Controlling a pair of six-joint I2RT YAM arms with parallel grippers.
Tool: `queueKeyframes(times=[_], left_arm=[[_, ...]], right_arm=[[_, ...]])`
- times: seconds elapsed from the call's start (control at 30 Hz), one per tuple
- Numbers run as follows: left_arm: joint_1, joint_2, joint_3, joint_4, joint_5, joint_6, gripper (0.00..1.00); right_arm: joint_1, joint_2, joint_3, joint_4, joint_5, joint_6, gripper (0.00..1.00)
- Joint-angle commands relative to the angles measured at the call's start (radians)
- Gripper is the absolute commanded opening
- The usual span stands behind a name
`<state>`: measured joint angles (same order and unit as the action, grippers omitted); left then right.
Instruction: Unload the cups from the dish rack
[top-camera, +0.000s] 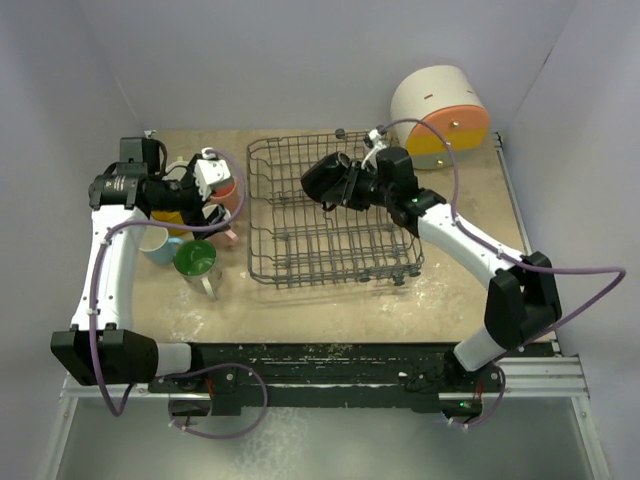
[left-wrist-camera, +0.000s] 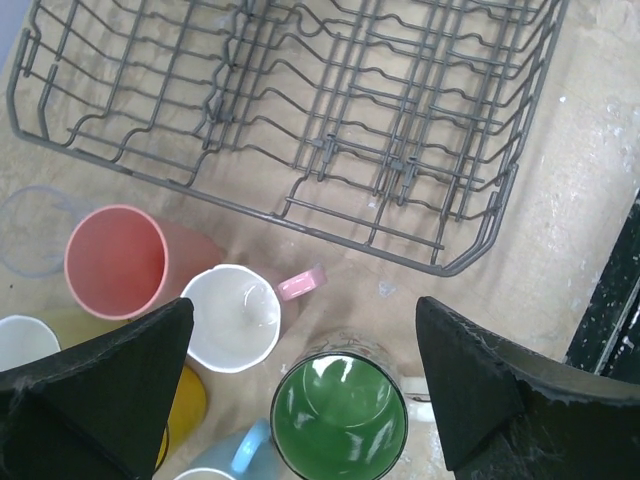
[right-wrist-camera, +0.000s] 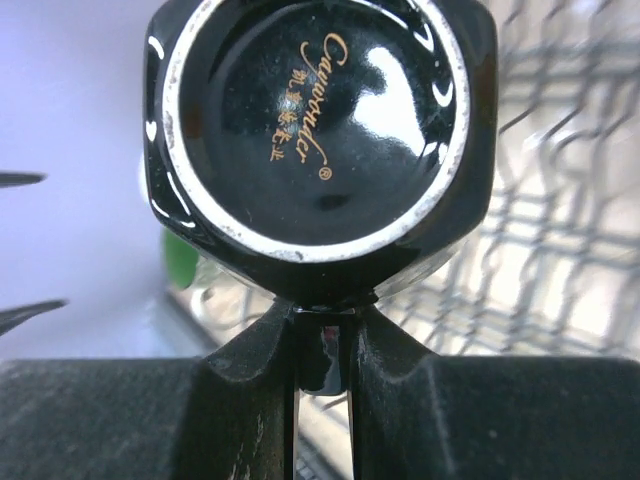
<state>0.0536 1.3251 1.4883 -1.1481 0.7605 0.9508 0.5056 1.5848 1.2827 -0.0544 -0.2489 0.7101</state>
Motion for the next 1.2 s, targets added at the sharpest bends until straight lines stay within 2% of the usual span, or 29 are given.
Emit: queueKeyframes(times=[0.0, 0.13, 0.23, 0.43, 0.53, 0.8, 1.0, 1.17], left_arm=[[-0.015, -0.067, -0.069, 0.111, 0.078, 0.094, 0.94], [-0.066, -0.076, -0.102, 0.169, 0.033, 0.108, 0.92], [-0.096, -0.065, -0.101, 0.19, 0.013, 0.11, 0.91], [-0.104, -0.096, -0.091, 0.295, 0.073, 0.071, 0.9], [-0.104, -0.118, -0.053, 0.346, 0.112, -0.013, 0.89], [-0.106, -0.18, -0.011, 0.453, 0.268, -0.252, 0.86], [-0.105, -0.159, 0.048, 0.396, 0.303, -0.281, 0.83], [-0.107, -0.175, 0.044, 0.42, 0.307, -0.306, 0.74]], right_arm=[[0.005, -0.087, -0.153, 0.478, -0.323, 0.343, 0.0], [0.032, -0.078, -0.246, 0.721, -0.413, 0.548, 0.0], [0.06, -0.074, -0.267, 0.834, -0.432, 0.648, 0.0], [0.112, -0.028, -0.328, 1.159, -0.468, 0.903, 0.0], [0.123, -0.016, -0.35, 1.278, -0.468, 0.997, 0.0], [0.157, -0.037, -0.361, 1.385, -0.442, 1.097, 0.0], [0.199, -0.028, -0.364, 1.451, -0.386, 1.152, 0.0], [0.236, -0.002, -0.319, 1.504, -0.347, 1.2, 0.0]])
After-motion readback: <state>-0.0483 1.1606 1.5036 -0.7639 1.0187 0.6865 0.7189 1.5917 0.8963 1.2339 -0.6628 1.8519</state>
